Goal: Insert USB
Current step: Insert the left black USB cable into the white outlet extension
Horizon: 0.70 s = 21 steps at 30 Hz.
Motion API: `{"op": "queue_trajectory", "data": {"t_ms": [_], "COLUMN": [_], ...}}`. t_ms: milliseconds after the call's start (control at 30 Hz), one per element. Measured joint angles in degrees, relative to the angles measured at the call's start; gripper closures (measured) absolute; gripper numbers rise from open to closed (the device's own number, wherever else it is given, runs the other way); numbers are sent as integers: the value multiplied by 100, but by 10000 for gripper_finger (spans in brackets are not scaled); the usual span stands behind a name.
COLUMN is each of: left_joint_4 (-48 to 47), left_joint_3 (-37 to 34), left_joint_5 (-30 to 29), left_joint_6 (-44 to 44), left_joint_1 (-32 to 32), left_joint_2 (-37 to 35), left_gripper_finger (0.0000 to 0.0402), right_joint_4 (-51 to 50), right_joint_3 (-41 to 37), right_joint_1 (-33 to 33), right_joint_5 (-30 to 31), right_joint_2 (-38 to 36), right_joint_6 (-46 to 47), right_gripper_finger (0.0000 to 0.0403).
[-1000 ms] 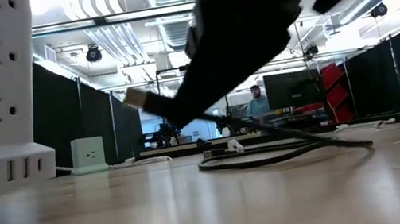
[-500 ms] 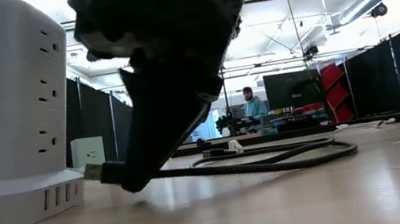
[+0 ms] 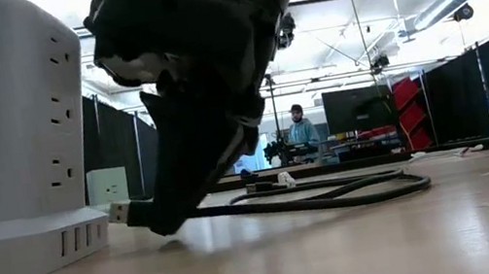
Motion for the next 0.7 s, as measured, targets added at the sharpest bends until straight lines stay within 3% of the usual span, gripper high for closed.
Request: {"op": "queue_trajectory", "data": {"t_ms": [267, 400, 700], "left_joint_4": [-4, -5, 209], "left_joint_3": [-4, -9, -29], "left_joint_5": [-69, -80, -85], "left_joint_6": [-10, -29, 104], "left_joint_1": [-2, -2, -2], "left_joint_2": [7, 7, 27], "left_gripper_finger": [106, 106, 106], "right_joint_4": [51, 20, -321], "right_joint_3": [0, -1, -2], "right_joint_1": [-10, -12, 136], "right_joint_5": [-156, 78, 505], "right_joint_2": [0, -29, -921], "right_joint_6": [3, -210, -392], "right_gripper_finger": [384, 384, 384]}}
